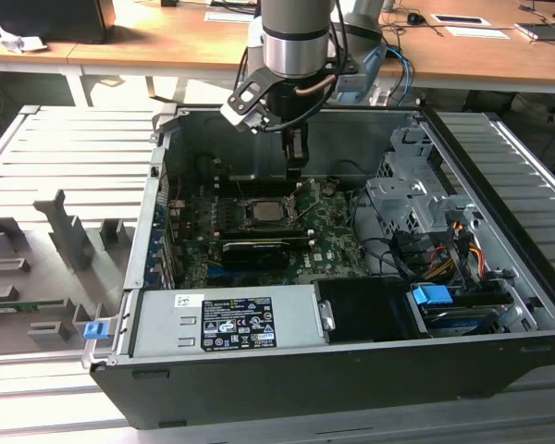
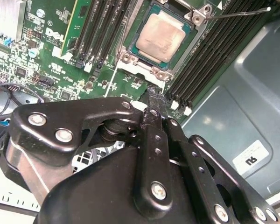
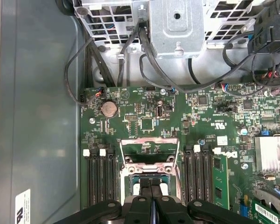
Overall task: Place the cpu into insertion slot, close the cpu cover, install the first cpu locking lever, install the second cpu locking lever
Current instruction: 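Close the cpu cover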
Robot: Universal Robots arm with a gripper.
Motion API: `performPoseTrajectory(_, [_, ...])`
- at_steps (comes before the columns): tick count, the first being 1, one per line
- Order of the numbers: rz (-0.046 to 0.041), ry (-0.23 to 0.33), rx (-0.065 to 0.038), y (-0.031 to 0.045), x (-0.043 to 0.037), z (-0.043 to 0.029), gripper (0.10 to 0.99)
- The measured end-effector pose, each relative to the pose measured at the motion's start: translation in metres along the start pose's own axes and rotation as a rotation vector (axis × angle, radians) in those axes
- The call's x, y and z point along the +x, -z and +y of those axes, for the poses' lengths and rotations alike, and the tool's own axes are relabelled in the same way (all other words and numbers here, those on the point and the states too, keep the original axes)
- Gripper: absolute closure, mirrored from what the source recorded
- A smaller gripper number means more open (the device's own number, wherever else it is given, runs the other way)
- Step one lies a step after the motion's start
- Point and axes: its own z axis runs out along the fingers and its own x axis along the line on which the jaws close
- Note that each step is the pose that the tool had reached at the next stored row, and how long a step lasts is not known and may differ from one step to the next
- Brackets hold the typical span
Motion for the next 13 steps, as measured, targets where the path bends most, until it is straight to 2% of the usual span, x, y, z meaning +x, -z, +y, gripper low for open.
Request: performPoseTrajectory(13, [0.0,0.0,0.0,0.0012,0.0003,0.0036,0.98])
